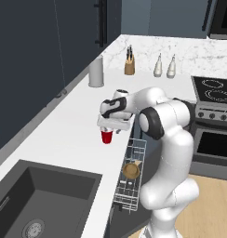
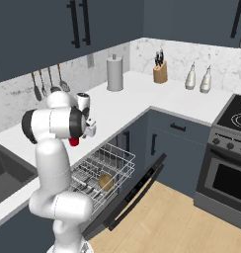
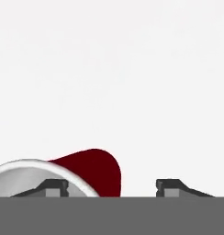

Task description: Pick up the cup and bowl from the counter, place them in the dishwasher, and close the dishwasher door.

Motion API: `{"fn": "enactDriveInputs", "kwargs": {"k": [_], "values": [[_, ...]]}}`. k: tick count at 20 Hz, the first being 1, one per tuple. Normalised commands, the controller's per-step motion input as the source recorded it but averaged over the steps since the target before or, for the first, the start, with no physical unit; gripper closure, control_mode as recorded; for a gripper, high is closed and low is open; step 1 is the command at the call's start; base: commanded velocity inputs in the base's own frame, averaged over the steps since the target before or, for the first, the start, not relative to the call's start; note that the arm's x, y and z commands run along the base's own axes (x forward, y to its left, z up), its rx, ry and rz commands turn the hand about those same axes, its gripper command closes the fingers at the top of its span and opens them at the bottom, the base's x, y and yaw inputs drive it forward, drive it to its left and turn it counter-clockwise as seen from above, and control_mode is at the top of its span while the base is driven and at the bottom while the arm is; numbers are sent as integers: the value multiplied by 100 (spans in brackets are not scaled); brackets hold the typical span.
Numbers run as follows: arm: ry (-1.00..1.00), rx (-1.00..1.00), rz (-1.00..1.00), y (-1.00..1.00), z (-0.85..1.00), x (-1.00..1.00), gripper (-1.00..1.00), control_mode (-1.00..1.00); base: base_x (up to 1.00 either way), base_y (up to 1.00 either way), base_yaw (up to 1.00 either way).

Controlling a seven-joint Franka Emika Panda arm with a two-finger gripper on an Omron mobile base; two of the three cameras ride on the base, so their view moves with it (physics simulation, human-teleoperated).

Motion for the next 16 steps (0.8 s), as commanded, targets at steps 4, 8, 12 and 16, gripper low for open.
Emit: {"fn": "enactDriveInputs", "kwargs": {"k": [4, 8, 12, 16], "values": [[7, 2, 0, 0, -14, -1, 100, -100, 0, 0, 0], [0, 0, 0, 0, 0, -18, 100, -100, 0, 0, 0], [0, 0, 0, -4, 0, -70, 100, -100, 0, 0, 0], [-10, 1, -1, -50, 3, -100, 100, -100, 0, 0, 0]]}}
